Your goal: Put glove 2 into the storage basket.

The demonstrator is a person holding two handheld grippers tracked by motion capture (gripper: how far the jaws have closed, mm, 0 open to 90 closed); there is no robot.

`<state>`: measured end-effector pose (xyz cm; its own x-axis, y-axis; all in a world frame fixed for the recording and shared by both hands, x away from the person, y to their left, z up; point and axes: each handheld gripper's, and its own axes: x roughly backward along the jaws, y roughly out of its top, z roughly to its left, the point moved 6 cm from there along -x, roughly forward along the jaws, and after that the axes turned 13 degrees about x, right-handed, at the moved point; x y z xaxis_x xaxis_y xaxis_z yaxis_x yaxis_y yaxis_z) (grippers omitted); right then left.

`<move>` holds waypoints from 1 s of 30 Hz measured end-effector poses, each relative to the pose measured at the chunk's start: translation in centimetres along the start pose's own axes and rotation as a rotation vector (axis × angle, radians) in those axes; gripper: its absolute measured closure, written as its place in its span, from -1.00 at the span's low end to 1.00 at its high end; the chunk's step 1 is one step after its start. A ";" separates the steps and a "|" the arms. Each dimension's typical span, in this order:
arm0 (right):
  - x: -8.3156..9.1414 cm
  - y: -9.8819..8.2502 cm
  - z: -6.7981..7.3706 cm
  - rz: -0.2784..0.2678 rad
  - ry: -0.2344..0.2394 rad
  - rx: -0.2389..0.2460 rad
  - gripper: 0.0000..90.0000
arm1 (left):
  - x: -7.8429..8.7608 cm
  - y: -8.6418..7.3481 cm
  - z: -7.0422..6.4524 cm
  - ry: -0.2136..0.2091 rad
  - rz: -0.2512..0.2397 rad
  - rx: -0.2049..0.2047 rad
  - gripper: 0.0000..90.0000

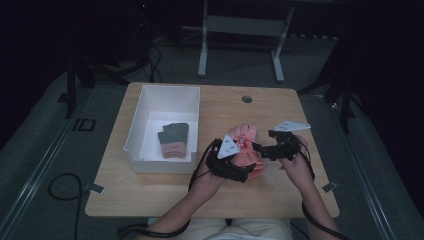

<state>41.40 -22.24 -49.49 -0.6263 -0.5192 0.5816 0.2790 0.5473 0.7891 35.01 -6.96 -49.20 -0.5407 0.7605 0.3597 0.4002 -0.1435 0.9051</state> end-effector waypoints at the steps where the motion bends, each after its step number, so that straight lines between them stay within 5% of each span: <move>1: 0.2 0.0 -0.2 -0.006 -0.005 -0.003 -0.71 | -0.3 0.1 0.2 0.010 -0.002 0.007 -0.87; 6: 0.2 -0.2 -0.6 -0.017 -0.014 -0.024 -0.74 | -1.8 0.3 1.0 0.026 0.022 0.021 -0.86; 8: 0.1 0.0 -0.7 -0.024 -0.020 -0.010 -0.52 | -2.2 0.4 1.6 0.055 0.023 0.037 -0.70; 10: -0.1 0.0 -0.9 0.003 -0.044 -0.003 0.00 | -2.6 0.6 2.3 0.082 0.030 0.041 -0.65; 12: -0.4 0.3 -1.1 0.000 -0.049 0.000 0.31 | -3.0 0.8 3.0 0.130 0.026 0.034 -0.37; 16: -1.6 0.7 -0.8 0.031 -0.044 0.021 0.49 | -3.9 0.7 4.9 0.171 0.055 0.132 -0.06; 24: -4.5 0.4 -0.7 0.074 -0.052 0.006 0.18 | -6.1 -1.1 7.6 0.286 0.188 0.218 -0.19; 30: -5.6 -1.8 -0.8 0.166 -0.066 0.036 -0.04 | -7.3 -2.5 8.1 0.296 0.265 0.225 -0.31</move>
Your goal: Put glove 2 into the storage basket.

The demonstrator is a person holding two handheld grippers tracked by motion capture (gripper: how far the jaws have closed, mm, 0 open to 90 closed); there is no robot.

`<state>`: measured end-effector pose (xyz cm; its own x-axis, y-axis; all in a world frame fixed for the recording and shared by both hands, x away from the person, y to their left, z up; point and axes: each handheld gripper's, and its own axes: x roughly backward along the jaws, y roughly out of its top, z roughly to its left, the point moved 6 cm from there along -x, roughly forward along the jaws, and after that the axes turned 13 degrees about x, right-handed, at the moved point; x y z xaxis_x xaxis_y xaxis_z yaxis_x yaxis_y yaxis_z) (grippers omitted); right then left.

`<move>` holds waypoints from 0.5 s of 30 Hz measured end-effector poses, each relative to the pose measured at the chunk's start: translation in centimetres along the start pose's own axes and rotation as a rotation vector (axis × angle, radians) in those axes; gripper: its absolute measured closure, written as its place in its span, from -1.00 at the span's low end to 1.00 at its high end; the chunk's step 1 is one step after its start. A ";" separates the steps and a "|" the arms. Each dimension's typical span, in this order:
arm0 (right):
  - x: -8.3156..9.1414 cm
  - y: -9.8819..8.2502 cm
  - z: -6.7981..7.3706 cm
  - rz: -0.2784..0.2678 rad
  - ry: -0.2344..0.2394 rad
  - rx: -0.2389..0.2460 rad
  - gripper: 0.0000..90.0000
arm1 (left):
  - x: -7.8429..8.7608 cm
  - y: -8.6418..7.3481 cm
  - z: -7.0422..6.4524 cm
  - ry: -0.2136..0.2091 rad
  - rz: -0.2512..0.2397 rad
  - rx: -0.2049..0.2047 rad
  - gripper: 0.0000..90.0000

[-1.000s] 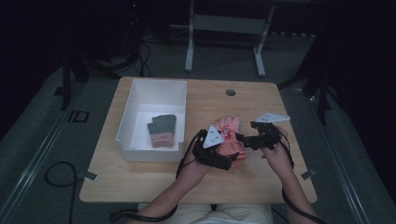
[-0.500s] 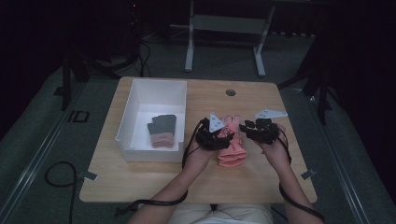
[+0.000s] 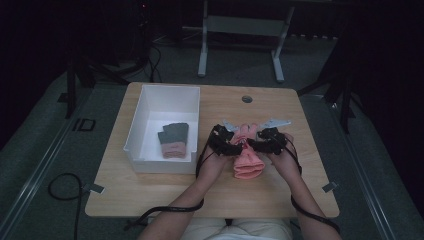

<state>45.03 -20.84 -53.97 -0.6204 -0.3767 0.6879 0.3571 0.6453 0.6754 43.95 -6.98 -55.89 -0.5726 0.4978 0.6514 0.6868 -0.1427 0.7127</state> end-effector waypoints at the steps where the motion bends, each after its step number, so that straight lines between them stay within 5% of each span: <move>1: -0.3 -0.5 0.0 0.021 0.010 0.000 -0.08 | -0.4 -0.1 0.1 -0.005 0.011 0.020 -0.31; 6: -0.8 -1.8 -0.5 0.056 0.035 -0.016 -0.15 | -1.4 -0.4 0.3 -0.026 0.057 0.066 -0.39; 7: -1.0 -2.0 -0.5 0.063 0.043 -0.016 -0.15 | -2.4 -0.9 0.4 -0.049 0.106 0.103 -0.39; 11: -2.1 -3.1 -0.7 0.068 0.129 -0.105 -0.14 | -3.4 -1.1 0.7 -0.124 0.135 0.140 -0.26; 15: -2.4 -3.4 -0.3 0.038 0.188 -0.140 0.21 | -3.9 -1.2 0.7 -0.196 0.153 0.171 -0.05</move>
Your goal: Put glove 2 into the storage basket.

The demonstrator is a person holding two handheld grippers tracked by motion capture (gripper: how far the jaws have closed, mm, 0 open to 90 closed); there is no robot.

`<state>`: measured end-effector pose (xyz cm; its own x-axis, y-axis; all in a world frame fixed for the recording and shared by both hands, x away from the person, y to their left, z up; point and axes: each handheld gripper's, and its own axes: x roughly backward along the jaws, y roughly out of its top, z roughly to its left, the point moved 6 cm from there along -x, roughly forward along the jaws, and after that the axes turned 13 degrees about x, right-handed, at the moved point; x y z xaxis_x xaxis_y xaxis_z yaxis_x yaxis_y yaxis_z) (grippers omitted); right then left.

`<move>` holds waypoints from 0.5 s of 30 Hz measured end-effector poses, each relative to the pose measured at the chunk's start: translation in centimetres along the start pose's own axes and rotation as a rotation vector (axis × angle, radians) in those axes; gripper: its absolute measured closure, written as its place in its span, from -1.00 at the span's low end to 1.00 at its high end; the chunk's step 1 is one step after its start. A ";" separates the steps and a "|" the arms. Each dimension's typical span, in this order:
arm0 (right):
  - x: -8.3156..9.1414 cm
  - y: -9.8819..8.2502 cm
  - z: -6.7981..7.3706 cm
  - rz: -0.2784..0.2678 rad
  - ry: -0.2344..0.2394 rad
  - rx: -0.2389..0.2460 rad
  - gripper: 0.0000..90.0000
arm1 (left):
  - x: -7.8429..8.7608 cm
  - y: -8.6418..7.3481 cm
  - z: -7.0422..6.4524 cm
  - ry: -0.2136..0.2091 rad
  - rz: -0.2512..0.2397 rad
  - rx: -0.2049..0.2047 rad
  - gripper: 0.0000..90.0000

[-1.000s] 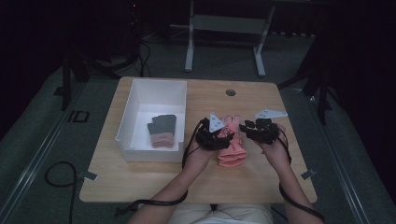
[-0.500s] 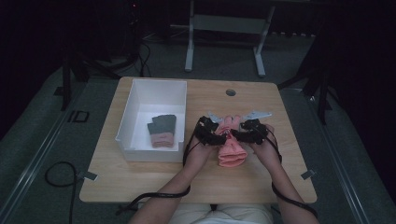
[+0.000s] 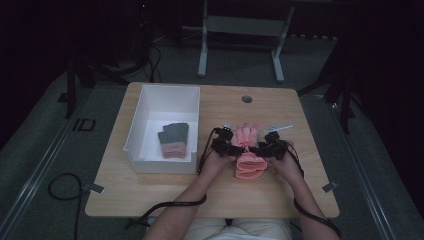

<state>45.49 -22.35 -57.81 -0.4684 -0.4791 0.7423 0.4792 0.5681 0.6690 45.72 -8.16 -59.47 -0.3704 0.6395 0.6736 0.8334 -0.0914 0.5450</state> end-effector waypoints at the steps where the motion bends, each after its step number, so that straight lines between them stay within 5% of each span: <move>1: 0.0 0.0 0.2 -0.006 -0.003 0.003 0.27 | -0.1 0.0 0.0 -0.012 0.003 0.000 0.03; 7: 0.1 0.3 0.7 -0.015 -0.035 0.006 0.46 | 0.2 0.2 -0.8 -0.005 -0.017 -0.028 0.61; 15: 1.5 1.0 0.9 -0.046 -0.054 -0.009 0.53 | 1.8 1.1 -2.1 0.005 -0.028 -0.049 0.71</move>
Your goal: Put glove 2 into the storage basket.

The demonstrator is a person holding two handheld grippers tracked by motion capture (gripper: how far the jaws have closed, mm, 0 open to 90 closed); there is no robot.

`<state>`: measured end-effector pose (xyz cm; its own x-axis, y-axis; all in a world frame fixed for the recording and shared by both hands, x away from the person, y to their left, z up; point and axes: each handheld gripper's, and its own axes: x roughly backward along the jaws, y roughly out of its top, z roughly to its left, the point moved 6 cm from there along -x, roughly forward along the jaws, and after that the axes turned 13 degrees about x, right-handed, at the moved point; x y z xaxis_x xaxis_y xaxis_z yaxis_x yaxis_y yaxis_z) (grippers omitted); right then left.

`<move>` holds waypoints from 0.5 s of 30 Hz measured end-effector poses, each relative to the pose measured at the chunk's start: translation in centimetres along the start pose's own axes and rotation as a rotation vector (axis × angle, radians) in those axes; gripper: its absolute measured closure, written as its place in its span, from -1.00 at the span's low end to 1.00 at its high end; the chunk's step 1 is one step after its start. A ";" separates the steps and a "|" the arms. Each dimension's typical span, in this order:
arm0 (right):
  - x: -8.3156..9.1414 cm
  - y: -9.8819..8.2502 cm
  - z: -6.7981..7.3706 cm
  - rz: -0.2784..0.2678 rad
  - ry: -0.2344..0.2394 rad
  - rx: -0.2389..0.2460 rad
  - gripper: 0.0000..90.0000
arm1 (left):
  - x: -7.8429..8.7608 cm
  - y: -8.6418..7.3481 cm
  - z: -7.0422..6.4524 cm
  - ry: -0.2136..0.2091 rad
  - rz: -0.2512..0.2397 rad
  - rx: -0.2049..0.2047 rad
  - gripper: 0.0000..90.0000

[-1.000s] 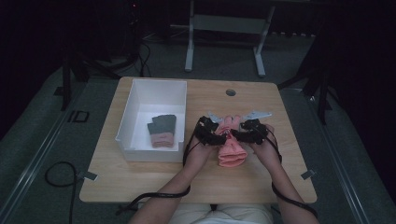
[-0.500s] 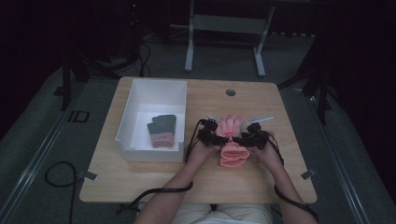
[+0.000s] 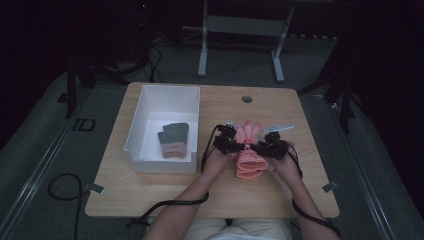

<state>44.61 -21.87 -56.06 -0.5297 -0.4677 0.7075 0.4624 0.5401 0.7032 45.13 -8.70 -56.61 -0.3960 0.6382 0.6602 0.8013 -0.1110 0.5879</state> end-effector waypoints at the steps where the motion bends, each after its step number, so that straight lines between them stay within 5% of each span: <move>1: 0.2 0.2 0.0 -0.010 -0.003 -0.003 0.53 | 0.2 0.2 -0.2 0.003 -0.007 -0.002 0.71; 7: 2.1 1.6 0.4 -0.068 -0.023 0.000 0.54 | 2.6 1.5 -1.7 0.029 -0.026 -0.051 0.72; 15: 5.4 4.0 1.1 -0.184 0.020 0.045 0.55 | 6.9 3.4 -3.6 0.033 -0.028 -0.141 0.74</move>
<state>42.84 -21.49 -49.49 -0.5881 -0.5746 0.5692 0.3270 0.4747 0.8171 43.50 -7.45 -48.38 -0.4335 0.6174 0.6564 0.7198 -0.2011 0.6644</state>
